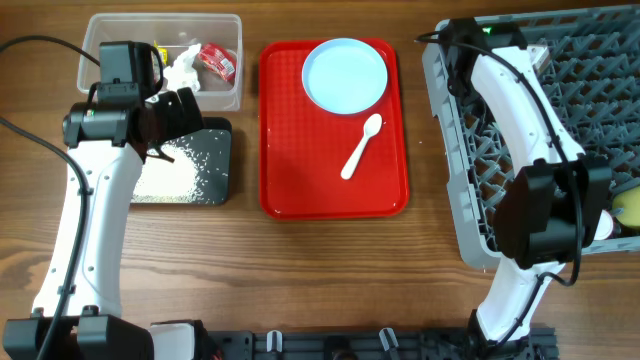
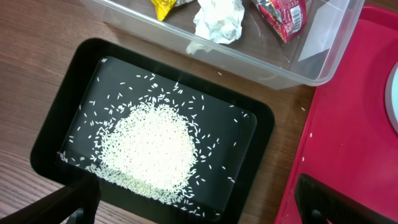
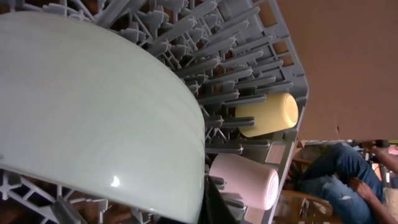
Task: Sort waste into correct bins and load items into the dishwasher rack
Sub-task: 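Lower the green bowl into the rack with the right gripper and release, then reach the right gripper to the white spoon and grasp it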
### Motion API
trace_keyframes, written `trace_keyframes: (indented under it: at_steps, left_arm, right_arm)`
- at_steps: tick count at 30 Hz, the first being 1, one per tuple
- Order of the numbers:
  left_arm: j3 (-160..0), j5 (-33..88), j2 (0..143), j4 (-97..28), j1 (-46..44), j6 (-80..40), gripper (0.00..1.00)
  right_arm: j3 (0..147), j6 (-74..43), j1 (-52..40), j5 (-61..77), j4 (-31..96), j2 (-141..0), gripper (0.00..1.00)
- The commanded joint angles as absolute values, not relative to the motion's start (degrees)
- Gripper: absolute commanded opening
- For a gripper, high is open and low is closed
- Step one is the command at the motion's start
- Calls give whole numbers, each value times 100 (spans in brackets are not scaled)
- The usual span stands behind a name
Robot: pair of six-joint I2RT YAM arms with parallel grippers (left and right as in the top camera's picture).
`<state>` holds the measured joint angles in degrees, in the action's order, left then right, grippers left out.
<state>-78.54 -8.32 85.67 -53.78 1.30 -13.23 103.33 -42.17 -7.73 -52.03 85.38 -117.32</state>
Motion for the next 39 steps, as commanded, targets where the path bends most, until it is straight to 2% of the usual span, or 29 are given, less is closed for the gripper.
trace_keyframes:
  at_steps: [1, 4, 8, 20, 30, 35, 36, 38, 39]
  left_arm:
    - [-7896, -886, 8527, -5367, 167, -1417, 100]
    - [-7896, -886, 8527, -5367, 167, -1417, 100]
    - [-7896, -886, 8527, -5367, 167, -1420, 100]
    - [-7898, -886, 8527, -5367, 167, -1417, 100]
    - [-7896, -886, 8527, -5367, 167, -1417, 100]
    - [-7896, -886, 8527, -5367, 167, -1420, 100]
    - [-7896, -886, 8527, -5367, 167, -1420, 100]
    - [-7896, -886, 8527, -5367, 167, -1420, 100]
    - [-7896, -886, 8527, -5367, 167, -1420, 100]
  right_arm:
    - [10294, -4198, -801, -4877, 8718, -11867, 5]
    - [10294, -4128, -803, -4718, 8986, -11865, 11]
    - [10296, -3417, -803, -4027, 9050, -11863, 28]
    - [10318, -2543, -1284, -2447, 9223, -11852, 40]
    - [11026, -2541, -1623, -2213, 9218, -11633, 45]
    - [11824, -1756, -1800, -482, 8853, -11526, 52]
    - [11828, -1559, -1892, -54, 8611, -11526, 54]
    - [11817, -1520, -2069, 626, 7931, -11526, 85]
    - [11806, -1664, -2104, 808, 7623, -11526, 95]
